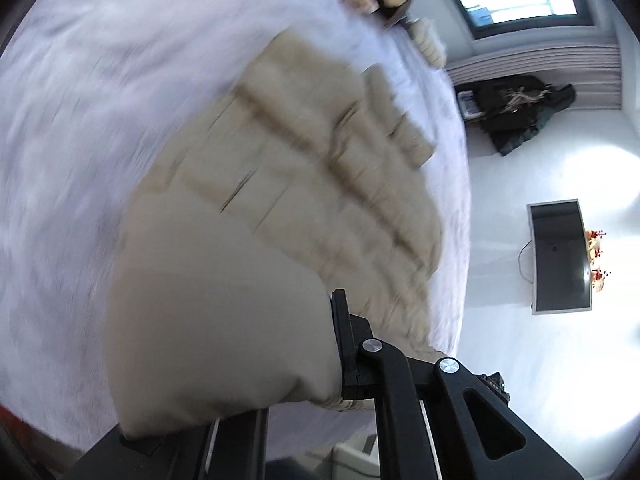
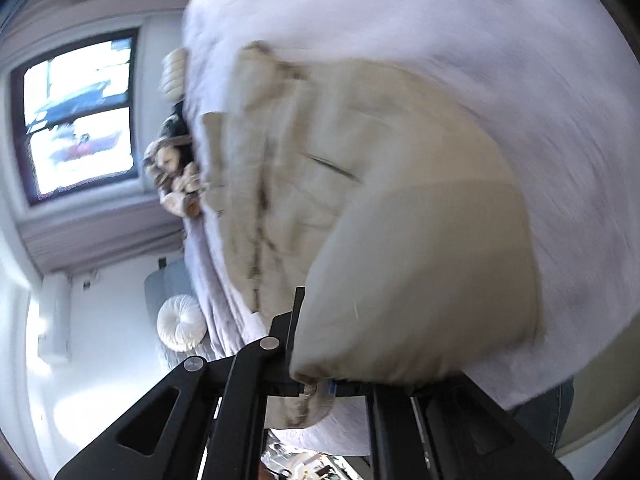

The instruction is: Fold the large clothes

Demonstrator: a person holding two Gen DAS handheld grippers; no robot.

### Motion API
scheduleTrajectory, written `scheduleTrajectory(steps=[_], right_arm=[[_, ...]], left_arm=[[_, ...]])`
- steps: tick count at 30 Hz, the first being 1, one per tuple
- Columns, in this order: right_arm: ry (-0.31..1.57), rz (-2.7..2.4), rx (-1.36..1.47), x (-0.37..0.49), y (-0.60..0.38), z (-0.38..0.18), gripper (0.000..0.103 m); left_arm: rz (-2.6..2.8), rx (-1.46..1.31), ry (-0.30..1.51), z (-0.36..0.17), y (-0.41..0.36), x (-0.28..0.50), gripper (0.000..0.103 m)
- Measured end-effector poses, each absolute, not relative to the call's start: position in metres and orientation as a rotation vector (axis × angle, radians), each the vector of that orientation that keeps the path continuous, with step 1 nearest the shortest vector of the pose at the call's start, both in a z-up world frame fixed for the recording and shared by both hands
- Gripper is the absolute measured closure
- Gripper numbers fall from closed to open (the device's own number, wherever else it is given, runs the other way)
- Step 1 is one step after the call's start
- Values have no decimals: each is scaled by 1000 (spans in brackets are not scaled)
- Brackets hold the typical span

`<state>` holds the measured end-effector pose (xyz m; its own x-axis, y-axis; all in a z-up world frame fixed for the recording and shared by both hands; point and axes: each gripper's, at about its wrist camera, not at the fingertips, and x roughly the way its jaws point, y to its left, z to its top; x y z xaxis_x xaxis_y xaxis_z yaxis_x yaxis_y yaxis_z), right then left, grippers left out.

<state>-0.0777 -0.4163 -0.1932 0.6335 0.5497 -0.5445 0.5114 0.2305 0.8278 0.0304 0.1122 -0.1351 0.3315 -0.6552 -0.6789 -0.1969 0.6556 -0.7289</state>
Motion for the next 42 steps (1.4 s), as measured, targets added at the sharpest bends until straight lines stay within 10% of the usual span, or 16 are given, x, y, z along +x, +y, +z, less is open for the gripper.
scheduleTrajectory(steps=[11,30,32,34,42], right_arm=[[974,239,1141,102,-442,-123,95],[1119,85,1001,278,-435,-193,91],[1123,79,988,277,-435,-189,91],[1129,78,969,277,-433,-185,90],[1094,74,894,272,-428,-158,39]], left_arm=[[-304,-744,1050,-73,80,183,92],[-200,-501,1304,-174,57,321,88],[-224,-488,1292,-165,58,316,73],[-221,-452,1258,-151,60,308,1],[-115,-222,1134,-113,63,295,0]])
